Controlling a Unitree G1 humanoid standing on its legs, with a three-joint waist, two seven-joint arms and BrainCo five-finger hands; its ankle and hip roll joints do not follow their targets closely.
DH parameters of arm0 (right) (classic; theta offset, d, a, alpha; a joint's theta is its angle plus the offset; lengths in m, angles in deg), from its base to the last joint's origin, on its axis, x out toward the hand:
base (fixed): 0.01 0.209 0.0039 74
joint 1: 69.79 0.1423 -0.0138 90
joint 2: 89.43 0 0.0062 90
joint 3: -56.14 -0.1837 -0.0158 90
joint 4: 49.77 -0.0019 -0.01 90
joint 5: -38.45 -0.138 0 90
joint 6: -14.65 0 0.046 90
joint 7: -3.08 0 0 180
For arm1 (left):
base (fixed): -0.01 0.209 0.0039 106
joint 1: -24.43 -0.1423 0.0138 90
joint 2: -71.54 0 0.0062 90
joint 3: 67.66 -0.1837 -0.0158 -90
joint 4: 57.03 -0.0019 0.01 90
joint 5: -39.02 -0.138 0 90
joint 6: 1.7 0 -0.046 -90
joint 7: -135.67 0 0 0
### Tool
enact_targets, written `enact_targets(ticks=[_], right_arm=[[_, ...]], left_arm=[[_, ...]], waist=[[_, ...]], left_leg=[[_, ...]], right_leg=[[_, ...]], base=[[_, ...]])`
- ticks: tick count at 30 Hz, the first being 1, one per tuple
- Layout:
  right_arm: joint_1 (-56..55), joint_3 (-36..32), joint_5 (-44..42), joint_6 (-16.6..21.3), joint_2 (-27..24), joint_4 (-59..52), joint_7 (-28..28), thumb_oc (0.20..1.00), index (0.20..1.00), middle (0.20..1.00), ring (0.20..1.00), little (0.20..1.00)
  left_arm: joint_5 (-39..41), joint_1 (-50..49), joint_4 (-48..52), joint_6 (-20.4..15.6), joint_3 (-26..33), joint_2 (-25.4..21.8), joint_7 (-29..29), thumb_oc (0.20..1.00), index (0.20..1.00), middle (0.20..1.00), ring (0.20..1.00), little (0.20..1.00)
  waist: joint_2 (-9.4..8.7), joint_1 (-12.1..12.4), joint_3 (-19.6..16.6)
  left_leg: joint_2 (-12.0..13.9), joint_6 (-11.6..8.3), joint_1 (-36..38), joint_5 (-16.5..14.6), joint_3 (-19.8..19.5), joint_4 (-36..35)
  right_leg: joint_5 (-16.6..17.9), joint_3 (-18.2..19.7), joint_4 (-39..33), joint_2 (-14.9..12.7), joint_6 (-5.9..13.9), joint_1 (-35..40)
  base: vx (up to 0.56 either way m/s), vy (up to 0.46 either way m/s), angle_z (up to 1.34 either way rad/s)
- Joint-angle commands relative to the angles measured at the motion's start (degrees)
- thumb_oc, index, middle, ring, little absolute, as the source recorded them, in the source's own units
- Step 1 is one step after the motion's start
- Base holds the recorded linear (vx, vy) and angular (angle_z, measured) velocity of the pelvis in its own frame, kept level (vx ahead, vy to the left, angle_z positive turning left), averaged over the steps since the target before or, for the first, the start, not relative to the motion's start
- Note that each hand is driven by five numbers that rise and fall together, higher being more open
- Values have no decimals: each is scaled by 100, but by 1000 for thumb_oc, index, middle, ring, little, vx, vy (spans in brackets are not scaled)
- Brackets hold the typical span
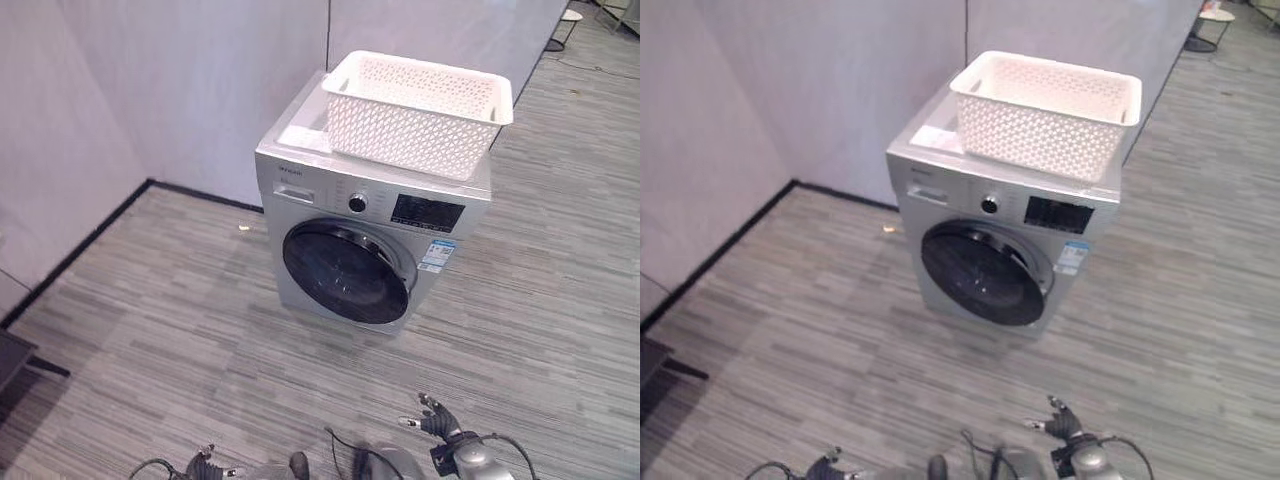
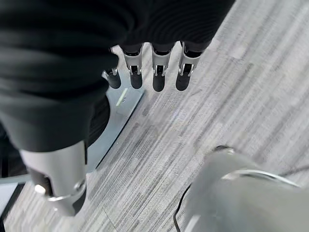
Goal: Grab the laundry basket,head to the washer,open it,put in the laundry and shut it.
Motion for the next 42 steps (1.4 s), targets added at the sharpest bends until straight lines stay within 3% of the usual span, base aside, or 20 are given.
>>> enact_targets(ticks=[1, 4, 5, 6, 7, 8, 13, 19, 21, 28, 32, 37, 42], right_arm=[[414, -27, 100, 108, -183, -362, 134, 1000, 1000, 1000, 1000, 1000], [617, 80, 173, 56, -185, -282, 125, 1000, 1000, 1000, 1000, 1000], [621, 81, 173, 57, -185, -279, 125, 1000, 1000, 1000, 1000, 1000], [757, 191, 265, 13, -242, -272, 100, 1000, 1000, 1000, 1000, 1000], [742, 209, 264, 12, -205, -286, 54, 1000, 1000, 1000, 1000, 1000], [908, 320, 299, -27, -174, -224, 64, 1000, 1000, 1000, 1000, 1000], [1532, 629, 222, 14, -133, -58, 161, 1000, 1000, 1000, 1000, 1000], [2838, 893, -34, 18, 145, 998, 553, 1000, 1000, 1000, 1000, 1000], [3673, 666, 136, -9, -194, 1741, 1039, 1000, 1000, 1000, 1000, 1000], [4338, 513, 615, 66, -1085, 2088, 1752, 1000, 1000, 1000, 1000, 1000], [5024, 391, 555, 40, -2123, 2114, 2010, 1000, 1000, 1000, 1000, 1000], [5357, 345, 753, 11, -2833, 2124, 2557, 1000, 1000, 1000, 1000, 1000], [5650, 449, 911, 6, -3183, 2024, 2884, 1000, 1000, 1000, 1000, 1000]], left_arm=[[-128, 52, 185, -13, 28, -81, 122, 1000, 1000, 1000, 1000, 1000], [-80, 107, 148, -14, 50, -77, 137, 1000, 1000, 1000, 1000, 1000], [-80, 109, 147, -14, 52, -75, 137, 1000, 1000, 1000, 1000, 1000], [-84, 131, 143, -24, 6, -79, 130, 1000, 1000, 1000, 1000, 1000], [-45, 115, 145, -26, -15, -78, 131, 1000, 1000, 1000, 1000, 1000], [11, 164, 103, -5, -51, -93, 179, 1000, 1000, 1000, 1000, 1000], [344, 391, 276, -70, -278, -119, 300, 1000, 1000, 1000, 1000, 1000], [519, 823, 653, -169, -982, -105, 481, 1000, 1000, 1000, 1000, 1000], [532, 894, 799, -175, -1242, -135, 621, 1000, 1000, 1000, 1000, 1000], [601, 1019, 999, -229, -1363, -174, 870, 1000, 1000, 1000, 1000, 1000], [761, 1102, 1119, -227, -1304, -219, 873, 1000, 1000, 1000, 1000, 1000], [835, 1073, 1364, -248, -1398, -251, 833, 1000, 1000, 1000, 1000, 1000], [808, 1035, 1514, -276, -1437, -288, 834, 1000, 1000, 1000, 1000, 1000]], waist=[[144, -87, 121], [59, -129, 212], [70, -130, 219], [27, -185, 277], [-20, -139, 259], [-125, -113, 298], [-180, 5, 663], [-100, 253, 1247], [21, 357, 1410], [235, 355, 1548], [296, 273, 1601], [372, 239, 1525], [509, 223, 1510]], left_leg=[[-264, -488, 160, -392, -243, 422], [-294, -525, 191, -680, -454, 790], [-282, -525, 184, -702, -454, 818], [-320, -523, 189, -826, -632, 974], [-305, -563, 158, -834, -699, 1035], [-308, -556, 139, -902, -820, 1089], [-72, -707, -278, -871, -1147, 1311], [-102, -761, -1156, -797, -1346, 1550], [-158, -774, -1342, -745, -1349, 1509], [-218, -768, -1652, -715, -1329, 1550], [-205, -820, -1735, -628, -1302, 1460], [-194, -854, -1703, -594, -1334, 1344], [-212, -876, -1856, -548, -1272, 1352]], right_leg=[[1104, 586, -723, -207, 223, -80], [1525, 1065, -1252, -450, 393, -215], [1524, 1059, -1254, -440, 393, -207], [1686, 1550, -1257, -416, 478, -340], [1502, 1497, -1191, -372, 460, -253], [1533, 1385, -1024, -252, 422, -320], [1348, 884, -815, -137, 269, -435], [1302, 575, -703, -202, 140, -978], [1322, 574, -729, -237, 114, -1128], [1331, 686, -635, -236, 83, -1475], [1351, 730, -651, -204, 68, -1601], [1307, 748, -605, -184, 53, -1653], [1322, 822, -591, -173, 43, -1837]], base=[[178, -83, 67], [216, -120, 49], [219, -132, 77], [177, -107, 79], [305, -243, 122], [262, -230, 107], [75, -195, 69], [-61, -114, 54], [-29, -19, 29], [-4, 14, 3], [9, -3, 0], [18, -29, -4], [-2, -10, 0]])
